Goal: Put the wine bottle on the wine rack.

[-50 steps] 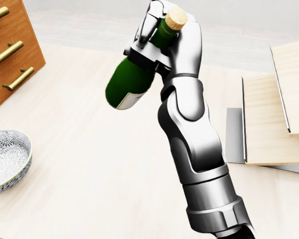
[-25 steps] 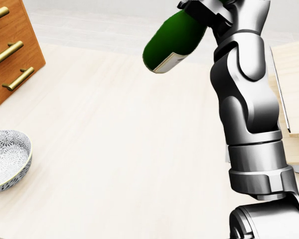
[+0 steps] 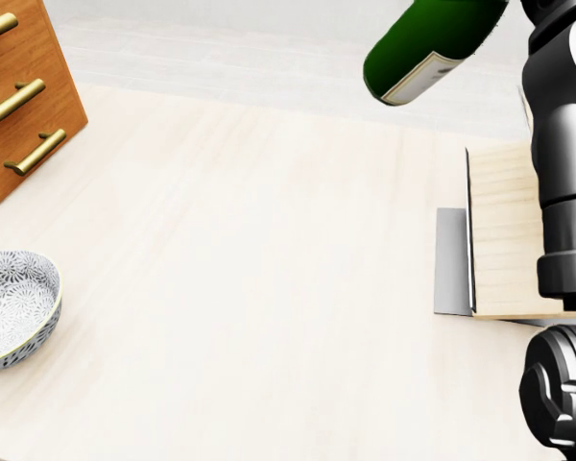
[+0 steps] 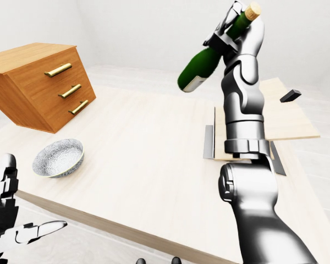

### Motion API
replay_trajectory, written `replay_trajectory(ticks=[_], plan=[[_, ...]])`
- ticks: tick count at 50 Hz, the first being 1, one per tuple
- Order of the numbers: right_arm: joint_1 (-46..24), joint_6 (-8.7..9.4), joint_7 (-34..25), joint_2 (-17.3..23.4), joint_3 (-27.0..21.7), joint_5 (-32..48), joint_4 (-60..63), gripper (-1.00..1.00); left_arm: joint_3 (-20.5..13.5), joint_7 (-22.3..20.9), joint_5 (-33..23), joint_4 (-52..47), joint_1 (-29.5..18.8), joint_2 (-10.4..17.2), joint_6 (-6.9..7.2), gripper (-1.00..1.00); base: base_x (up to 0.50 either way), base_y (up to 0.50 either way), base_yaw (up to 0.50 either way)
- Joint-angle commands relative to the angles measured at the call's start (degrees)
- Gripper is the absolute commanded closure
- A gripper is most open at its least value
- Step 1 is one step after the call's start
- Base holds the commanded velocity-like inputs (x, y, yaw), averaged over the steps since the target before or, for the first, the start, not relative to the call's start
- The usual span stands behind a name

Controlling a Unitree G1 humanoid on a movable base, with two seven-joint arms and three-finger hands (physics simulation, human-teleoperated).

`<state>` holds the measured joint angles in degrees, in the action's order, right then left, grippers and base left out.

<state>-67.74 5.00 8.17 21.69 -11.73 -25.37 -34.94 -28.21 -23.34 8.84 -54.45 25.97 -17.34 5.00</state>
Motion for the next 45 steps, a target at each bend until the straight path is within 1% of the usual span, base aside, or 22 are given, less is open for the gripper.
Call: replay_trajectory(ticks=[1, 6, 7, 13, 14, 15, 20, 25, 36, 39, 42, 45], plan=[[-7.74, 0.00, -2.20, 7.87, -2.31, 2.39, -16.30, 1.00, 0.59, 0.41, 0.03, 0.89, -0.08, 0.40, 0.00, -1.00, 0.00, 0.00, 0.00], [-10.48, 0.00, -2.88, 10.63, -2.68, 3.04, -23.16, 1.00, 1.18, 0.83, -0.22, 0.37, -0.06, 0.60, 0.00, -1.00, 0.00, 0.00, 0.00], [-10.70, 0.00, -3.38, 11.74, -2.82, 3.25, -24.53, 1.00, 1.18, 0.91, -0.21, 0.28, -0.02, 0.62, 0.00, -1.00, 0.00, 0.00, 0.00], [-11.19, 0.00, -3.08, 14.03, -3.78, 3.38, -29.18, 1.00, 2.36, 1.69, -0.89, -0.17, -0.46, 0.91, 0.00, -1.00, 0.00, 0.00, 0.00], [-11.17, 0.00, -2.98, 14.13, -3.90, 3.26, -29.48, 1.00, 2.47, 1.85, -0.93, -0.31, -0.51, 1.02, 0.00, -1.00, 0.00, 0.00, 0.00], [-11.00, 0.00, -1.65, 14.23, -5.07, 2.54, -30.60, 1.00, 2.58, 2.02, -0.98, -0.45, -0.64, 1.18, 0.00, -1.00, 0.00, 0.00, 0.00], [-10.22, 0.00, -0.56, 14.92, -5.47, 1.80, -32.57, 1.00, 3.56, 2.94, -1.31, -1.89, -0.78, 1.64, 0.00, -1.00, 0.00, 0.00, 0.00], [-10.63, 0.00, 0.89, 15.85, -6.03, 1.21, -34.89, 1.00, 3.93, 3.15, -1.48, -0.96, -0.48, 1.73, 0.00, -1.00, 0.00, 0.00, 0.00], [-12.91, 0.00, 1.67, 18.88, -6.23, 0.42, -35.52, 1.00, 4.30, 3.74, -1.25, -0.94, -0.23, 2.17, 0.00, -1.00, 0.00, 0.00, 0.00], [-13.25, 0.00, 2.10, 19.80, -6.43, 0.38, -36.04, 1.00, 4.96, 3.83, -1.59, -1.21, -0.12, 2.20, 0.00, -1.00, 0.00, 0.00, 0.00], [-13.43, 0.00, 2.28, 20.06, -6.43, 0.40, -36.35, 1.00, 5.44, 4.07, -1.89, -1.59, -0.12, 2.37, 0.00, -1.00, 0.00, 0.00, 0.00], [-12.91, 0.00, 1.94, 19.83, -6.26, 0.62, -36.64, 1.00, 5.19, 3.94, -1.57, -1.06, 0.12, 2.49, 0.00, -1.00, 0.00, 0.00, 0.00]])
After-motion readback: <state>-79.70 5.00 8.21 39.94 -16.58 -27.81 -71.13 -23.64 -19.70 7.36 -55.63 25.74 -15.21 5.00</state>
